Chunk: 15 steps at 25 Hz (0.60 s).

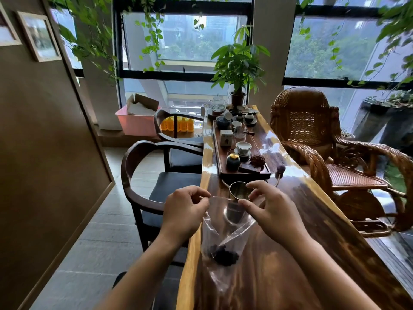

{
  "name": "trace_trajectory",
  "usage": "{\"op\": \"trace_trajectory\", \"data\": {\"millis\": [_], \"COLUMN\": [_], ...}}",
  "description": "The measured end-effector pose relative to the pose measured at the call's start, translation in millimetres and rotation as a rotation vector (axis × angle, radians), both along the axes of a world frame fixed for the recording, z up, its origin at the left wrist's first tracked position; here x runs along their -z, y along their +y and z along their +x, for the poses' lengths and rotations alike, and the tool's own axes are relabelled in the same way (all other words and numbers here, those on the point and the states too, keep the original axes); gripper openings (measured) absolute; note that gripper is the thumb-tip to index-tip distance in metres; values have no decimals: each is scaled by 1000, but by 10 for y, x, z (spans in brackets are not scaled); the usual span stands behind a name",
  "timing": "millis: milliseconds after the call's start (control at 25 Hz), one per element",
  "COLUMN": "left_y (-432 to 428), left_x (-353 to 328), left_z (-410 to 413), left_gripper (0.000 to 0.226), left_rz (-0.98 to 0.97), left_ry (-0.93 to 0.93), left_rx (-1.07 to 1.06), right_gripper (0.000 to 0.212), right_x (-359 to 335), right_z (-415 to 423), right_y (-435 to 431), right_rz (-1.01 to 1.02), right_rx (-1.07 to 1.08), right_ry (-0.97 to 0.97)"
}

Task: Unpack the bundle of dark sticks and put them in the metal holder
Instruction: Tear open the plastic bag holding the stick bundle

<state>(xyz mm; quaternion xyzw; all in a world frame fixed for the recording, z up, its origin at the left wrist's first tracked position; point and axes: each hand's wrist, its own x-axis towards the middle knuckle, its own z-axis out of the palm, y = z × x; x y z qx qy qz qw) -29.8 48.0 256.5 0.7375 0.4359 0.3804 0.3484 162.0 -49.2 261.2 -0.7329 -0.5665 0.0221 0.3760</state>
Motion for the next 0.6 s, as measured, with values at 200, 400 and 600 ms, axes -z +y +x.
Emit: {"op": "trace_trajectory", "data": {"millis": [200,400,600], "left_y": [-16,-13,-68], "left_x": [89,218,397], "left_z": [7,-135,-179], "left_gripper": [12,5,16], "left_rz": [9,272,279], "left_ry": [-15,195,167], "left_rx": [-60,-31,-59], "right_gripper": [56,22,17], "right_x": [450,344,198], "right_z": [-263,-59,-121], "right_y": [-119,-6,125], "right_rz": [-101,-238,-244], "right_rx": [42,9,-46], "right_ry": [112,169,205]}}
